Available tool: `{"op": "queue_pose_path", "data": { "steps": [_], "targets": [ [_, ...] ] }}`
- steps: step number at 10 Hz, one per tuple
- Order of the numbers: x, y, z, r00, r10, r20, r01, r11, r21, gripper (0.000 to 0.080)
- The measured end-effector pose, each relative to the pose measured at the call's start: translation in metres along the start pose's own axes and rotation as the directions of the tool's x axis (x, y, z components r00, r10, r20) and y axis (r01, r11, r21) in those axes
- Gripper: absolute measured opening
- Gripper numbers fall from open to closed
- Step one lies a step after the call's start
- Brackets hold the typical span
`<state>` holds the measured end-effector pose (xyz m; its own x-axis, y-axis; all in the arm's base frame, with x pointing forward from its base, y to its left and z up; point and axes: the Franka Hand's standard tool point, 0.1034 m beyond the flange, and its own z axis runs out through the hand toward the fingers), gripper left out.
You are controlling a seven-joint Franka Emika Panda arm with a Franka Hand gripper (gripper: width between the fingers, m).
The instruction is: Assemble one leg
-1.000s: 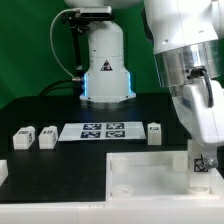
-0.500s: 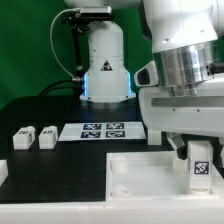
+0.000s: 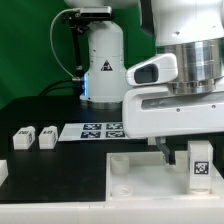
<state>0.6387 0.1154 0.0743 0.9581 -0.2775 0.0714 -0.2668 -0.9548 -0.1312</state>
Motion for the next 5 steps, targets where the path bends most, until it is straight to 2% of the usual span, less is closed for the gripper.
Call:
{"op": "queue_pose_path", "data": {
  "steps": [1, 2, 3, 4, 5],
  "targets": [
    [0.0002, 0.0007, 0.0001, 1.0, -0.013, 0.0, 0.013, 1.0, -0.003, 0.0548],
    [-0.0001, 0.0001, 0.0002, 0.998, 0.066, 0.0, -0.066, 0.998, 0.001, 0.0409],
    [-0.0005, -0.0007, 0.0003, 0.988, 0.157, 0.002, -0.157, 0.988, 0.004, 0.0409],
    [-0.0003, 0.0018, 0.0006, 0.969, 0.247, 0.003, -0.247, 0.969, 0.0, 0.0297],
    [-0.0001, 0.0025, 0.0007, 0.948, 0.317, 0.003, -0.317, 0.948, -0.001, 0.0298]
  ]
}}
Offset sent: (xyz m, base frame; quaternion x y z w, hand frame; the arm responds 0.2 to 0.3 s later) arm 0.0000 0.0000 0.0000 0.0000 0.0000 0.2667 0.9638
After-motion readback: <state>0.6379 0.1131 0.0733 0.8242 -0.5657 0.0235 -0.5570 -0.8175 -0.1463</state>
